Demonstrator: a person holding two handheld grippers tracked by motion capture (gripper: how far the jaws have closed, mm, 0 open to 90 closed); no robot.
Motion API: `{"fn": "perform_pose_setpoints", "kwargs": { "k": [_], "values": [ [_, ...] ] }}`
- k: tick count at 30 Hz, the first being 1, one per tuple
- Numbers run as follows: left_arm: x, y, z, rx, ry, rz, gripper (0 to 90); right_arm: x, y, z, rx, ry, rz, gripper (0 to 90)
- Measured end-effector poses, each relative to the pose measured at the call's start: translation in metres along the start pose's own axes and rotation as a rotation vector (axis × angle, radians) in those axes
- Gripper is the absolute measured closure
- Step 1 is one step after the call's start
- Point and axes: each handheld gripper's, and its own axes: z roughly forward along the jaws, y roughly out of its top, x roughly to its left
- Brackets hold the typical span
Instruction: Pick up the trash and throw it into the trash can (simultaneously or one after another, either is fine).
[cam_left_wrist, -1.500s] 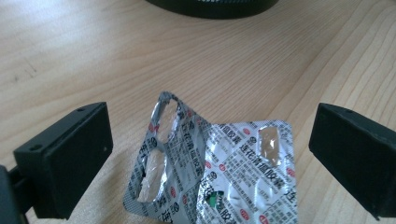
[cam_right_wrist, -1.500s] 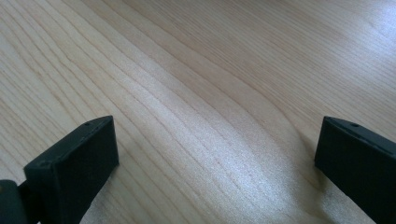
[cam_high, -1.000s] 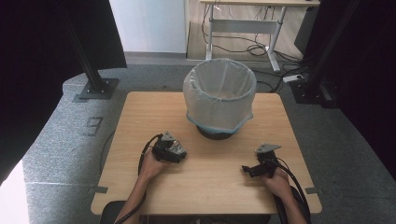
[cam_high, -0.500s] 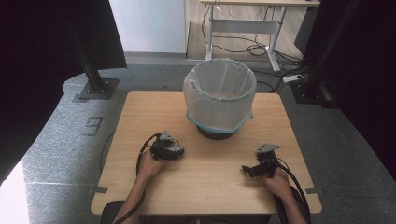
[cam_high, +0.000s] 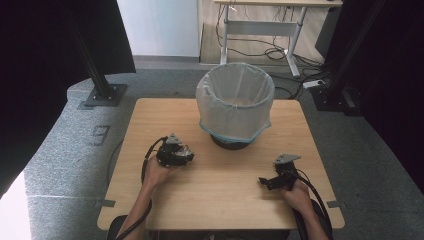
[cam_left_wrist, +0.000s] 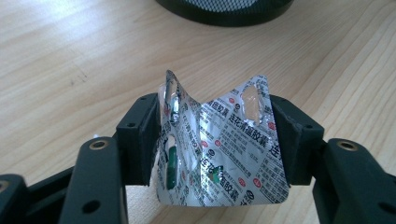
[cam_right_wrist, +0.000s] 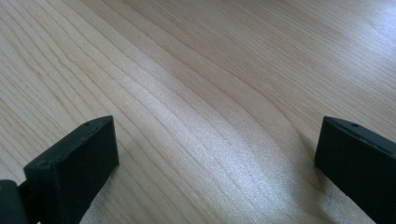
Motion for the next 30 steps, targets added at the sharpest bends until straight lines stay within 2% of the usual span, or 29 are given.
{"fn": "perform_pose_setpoints", "kwargs": {
  "k": [11,20,30],
  "values": [
    [0.001,0.019,-0.016,-0.003,-0.020,-0.013,42.6,0.000,0.000,0.000,0.001,0.000,0.002,0.0],
    [0.000,0.035,-0.032,-0.006,-0.004,0.003,41.9,0.000,0.000,0.000,0.000,0.000,0.001,0.0],
    [-0.001,0.050,-0.044,-0.013,-0.012,0.001,41.8,0.000,0.000,0.000,0.000,0.000,0.001,0.0]
  ]
}}
